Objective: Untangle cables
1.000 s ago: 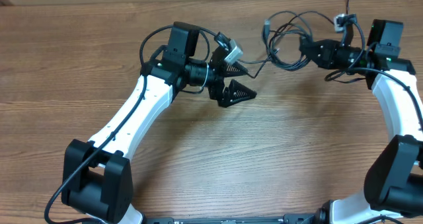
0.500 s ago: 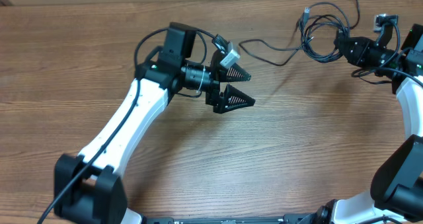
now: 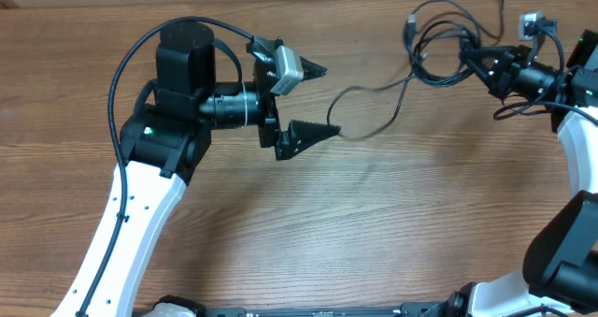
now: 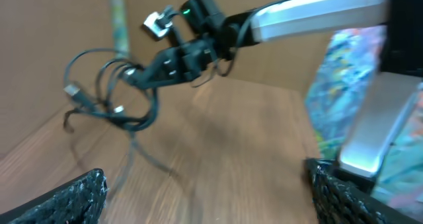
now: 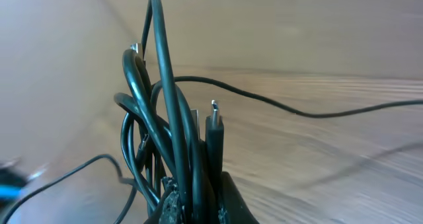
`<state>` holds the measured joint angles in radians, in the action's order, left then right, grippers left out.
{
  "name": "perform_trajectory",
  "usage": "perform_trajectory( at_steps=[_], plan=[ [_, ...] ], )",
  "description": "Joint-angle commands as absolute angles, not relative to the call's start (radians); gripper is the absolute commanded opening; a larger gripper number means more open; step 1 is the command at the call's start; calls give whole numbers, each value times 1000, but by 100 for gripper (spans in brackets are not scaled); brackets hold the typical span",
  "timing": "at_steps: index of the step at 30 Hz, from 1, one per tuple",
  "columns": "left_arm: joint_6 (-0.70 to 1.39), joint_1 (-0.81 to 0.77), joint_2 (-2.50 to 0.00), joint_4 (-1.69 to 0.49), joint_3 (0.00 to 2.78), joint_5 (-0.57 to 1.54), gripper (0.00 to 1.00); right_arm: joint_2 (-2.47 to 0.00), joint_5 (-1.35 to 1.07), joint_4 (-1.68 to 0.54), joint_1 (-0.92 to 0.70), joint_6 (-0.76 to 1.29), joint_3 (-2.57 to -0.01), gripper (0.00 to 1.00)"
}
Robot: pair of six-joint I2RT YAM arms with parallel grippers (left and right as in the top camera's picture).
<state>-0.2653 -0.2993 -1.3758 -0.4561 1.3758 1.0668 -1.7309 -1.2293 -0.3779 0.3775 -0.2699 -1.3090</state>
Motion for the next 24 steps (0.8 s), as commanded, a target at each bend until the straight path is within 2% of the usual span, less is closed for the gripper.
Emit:
perform_trajectory(
  at_steps=[1, 6, 11, 14, 20, 24],
  plan=[
    [-294, -296, -1386, -508, 1386, 899, 100, -1703, -1363, -413, 329, -301, -1338, 4],
    [-345, -296, -1388, -605, 1386, 778, 100, -1703, -1358, -490, 223, -361, -1337, 4],
    [-345, -295, -1388, -699, 1386, 482, 100, -1703, -1281, -538, 90, -376, -1337, 4],
    [-346, -294, -1388, -745, 1386, 376, 100, -1703, -1222, -571, 12, -418, -1337, 4],
    [-519, -294, -1388, -762, 1387, 332, 100, -1703, -1194, -632, -105, -506, -1337, 4],
    [-548, -294, -1388, -760, 1387, 404, 100, -1703, -1190, -662, -146, -507, -1337, 4]
  ],
)
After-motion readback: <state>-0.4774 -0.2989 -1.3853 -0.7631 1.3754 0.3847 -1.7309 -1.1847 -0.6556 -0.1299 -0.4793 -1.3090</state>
